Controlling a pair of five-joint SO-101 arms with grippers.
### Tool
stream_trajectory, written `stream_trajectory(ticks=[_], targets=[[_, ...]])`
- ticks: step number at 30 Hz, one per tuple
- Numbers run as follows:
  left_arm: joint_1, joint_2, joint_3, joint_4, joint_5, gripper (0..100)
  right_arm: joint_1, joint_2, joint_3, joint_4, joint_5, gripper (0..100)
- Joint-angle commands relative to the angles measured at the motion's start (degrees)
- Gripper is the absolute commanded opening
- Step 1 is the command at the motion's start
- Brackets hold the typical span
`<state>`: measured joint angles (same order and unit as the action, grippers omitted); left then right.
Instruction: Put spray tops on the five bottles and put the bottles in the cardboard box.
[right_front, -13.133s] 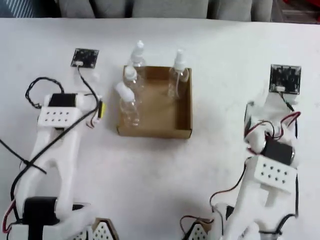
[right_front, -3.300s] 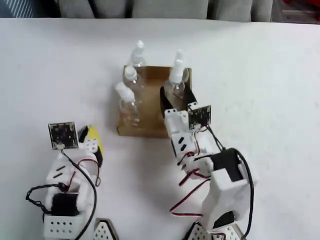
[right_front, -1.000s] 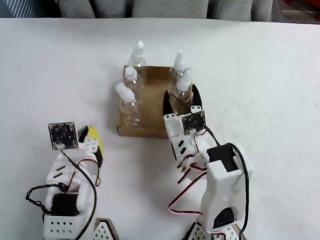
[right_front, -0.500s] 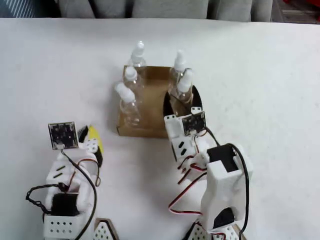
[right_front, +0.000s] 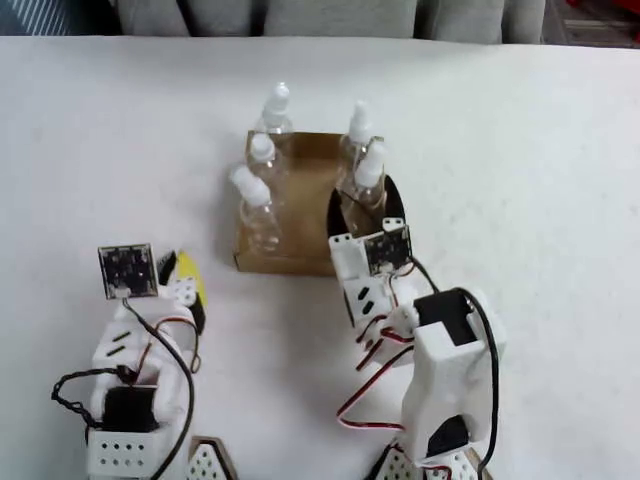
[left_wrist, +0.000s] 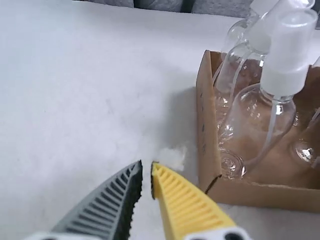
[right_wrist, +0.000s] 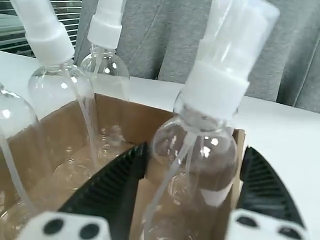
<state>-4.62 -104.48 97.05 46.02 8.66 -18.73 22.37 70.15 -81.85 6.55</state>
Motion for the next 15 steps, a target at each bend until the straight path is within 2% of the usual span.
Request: stream_trajectory(ticks=[1,8,15], targets=[[-0.6,-0.4,-0.1,0.3,-3.7,5,-1.2,-0.7,0.4,-1.0,0.8,24.7],[-0.6,-0.4,-0.1,0.3,-3.9,5,-1.1,-0.7,0.4,-1.0,0.8,24.9],[-0.6,-0.4,-0.1,0.3,-3.9,5,-1.1,-0.7,0.5,-0.6,0.8,40.3]])
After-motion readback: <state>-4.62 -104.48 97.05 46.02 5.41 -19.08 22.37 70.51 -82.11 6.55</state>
